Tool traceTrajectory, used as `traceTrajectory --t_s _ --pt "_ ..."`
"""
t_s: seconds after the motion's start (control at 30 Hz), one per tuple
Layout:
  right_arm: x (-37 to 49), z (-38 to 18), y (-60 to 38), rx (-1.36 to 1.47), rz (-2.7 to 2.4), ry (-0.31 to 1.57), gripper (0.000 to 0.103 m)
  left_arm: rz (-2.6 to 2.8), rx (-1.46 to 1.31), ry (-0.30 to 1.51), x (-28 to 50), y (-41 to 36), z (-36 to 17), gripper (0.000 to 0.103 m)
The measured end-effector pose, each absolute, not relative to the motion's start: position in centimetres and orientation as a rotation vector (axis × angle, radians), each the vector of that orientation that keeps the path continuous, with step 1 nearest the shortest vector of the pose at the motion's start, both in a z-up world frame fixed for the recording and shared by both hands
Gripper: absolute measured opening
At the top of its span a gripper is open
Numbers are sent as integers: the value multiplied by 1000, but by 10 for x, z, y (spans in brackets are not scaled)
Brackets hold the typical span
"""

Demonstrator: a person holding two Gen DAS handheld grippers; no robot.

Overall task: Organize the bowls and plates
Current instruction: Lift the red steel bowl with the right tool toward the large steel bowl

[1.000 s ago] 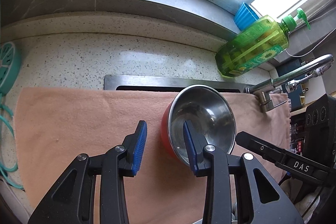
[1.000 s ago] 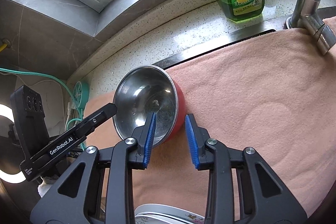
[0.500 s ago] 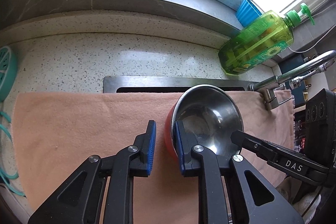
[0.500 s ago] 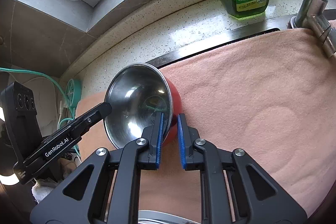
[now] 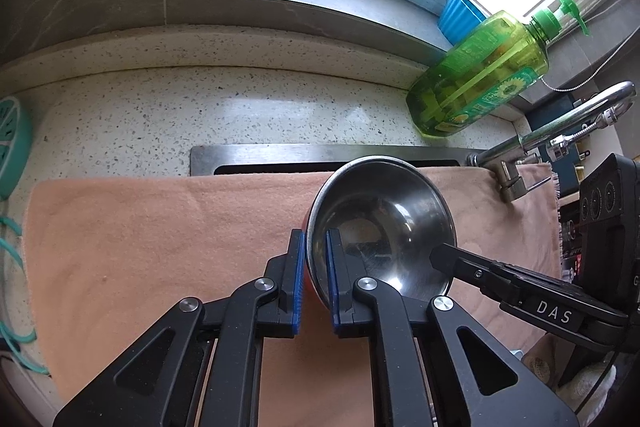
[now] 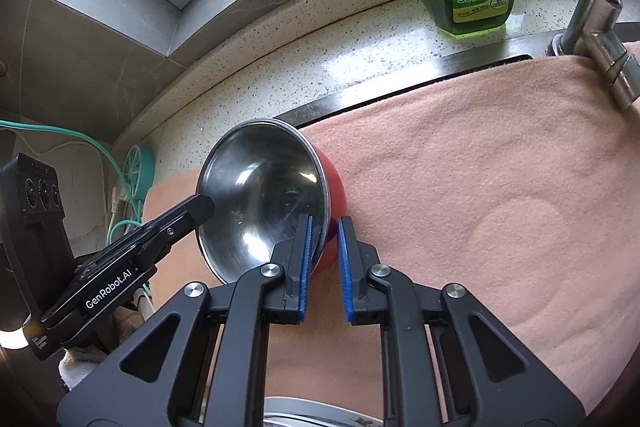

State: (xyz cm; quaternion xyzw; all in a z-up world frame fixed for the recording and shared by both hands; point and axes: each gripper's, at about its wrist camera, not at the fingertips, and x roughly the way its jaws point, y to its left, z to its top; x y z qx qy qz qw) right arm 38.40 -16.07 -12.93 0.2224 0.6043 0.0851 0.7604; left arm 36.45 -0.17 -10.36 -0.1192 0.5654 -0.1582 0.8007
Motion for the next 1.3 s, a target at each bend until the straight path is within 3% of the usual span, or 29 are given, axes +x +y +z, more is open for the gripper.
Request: traceTrajectory --t_s 1.3 --pt "283 -35 -92 295 501 1236 13 -177 -382 994 213 55 -17 9"
